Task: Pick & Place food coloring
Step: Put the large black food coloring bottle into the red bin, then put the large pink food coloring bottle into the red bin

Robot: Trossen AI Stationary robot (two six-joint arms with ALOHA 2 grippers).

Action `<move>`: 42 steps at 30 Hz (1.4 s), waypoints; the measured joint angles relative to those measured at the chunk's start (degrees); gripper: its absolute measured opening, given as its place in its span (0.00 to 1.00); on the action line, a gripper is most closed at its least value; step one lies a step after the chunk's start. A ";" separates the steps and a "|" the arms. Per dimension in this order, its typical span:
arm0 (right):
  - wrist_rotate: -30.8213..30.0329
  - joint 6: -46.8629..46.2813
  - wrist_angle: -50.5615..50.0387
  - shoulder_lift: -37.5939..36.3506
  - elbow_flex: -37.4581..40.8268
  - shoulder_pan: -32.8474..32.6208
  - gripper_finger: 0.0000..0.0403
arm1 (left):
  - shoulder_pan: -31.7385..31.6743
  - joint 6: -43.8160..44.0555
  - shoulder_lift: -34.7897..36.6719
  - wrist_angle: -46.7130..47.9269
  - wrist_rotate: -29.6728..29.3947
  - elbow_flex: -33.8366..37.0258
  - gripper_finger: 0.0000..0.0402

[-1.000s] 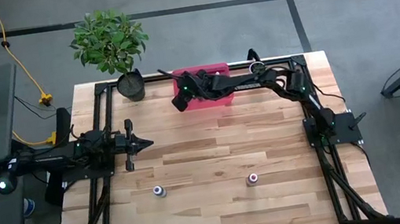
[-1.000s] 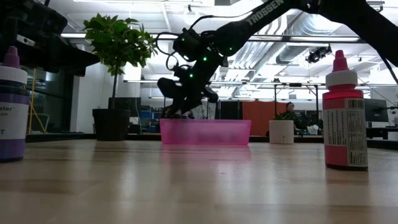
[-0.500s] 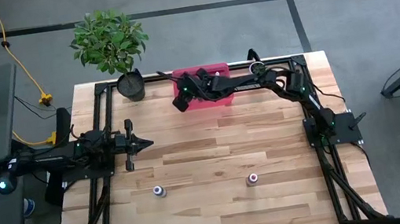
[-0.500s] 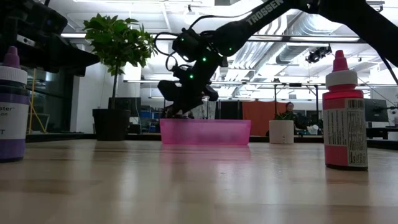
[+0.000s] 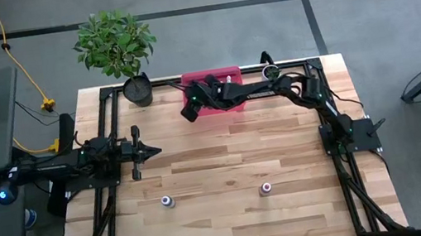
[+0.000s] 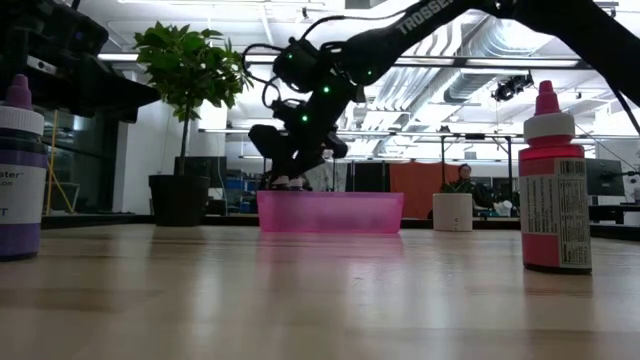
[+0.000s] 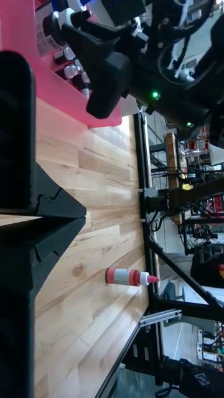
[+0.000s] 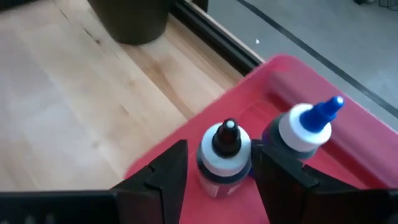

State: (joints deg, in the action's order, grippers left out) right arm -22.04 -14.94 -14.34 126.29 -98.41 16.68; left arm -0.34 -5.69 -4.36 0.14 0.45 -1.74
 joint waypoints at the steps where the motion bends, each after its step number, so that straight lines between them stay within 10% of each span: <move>1: -0.07 0.02 0.00 -0.09 -0.21 -0.10 0.41 | -0.02 0.00 0.00 0.00 0.00 0.00 0.00; 31: -3.76 12.31 -44.09 -0.54 -36.78 -4.48 0.42 | -0.02 0.01 -0.01 0.00 0.00 -0.01 0.00; 42: -0.84 8.68 -52.95 -13.28 -25.82 -9.86 0.42 | 0.00 0.00 0.00 0.01 0.00 0.00 0.00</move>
State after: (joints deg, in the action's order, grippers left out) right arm -22.88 -6.26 -67.29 113.01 -124.23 6.83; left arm -0.35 -5.69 -4.36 0.15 0.45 -1.74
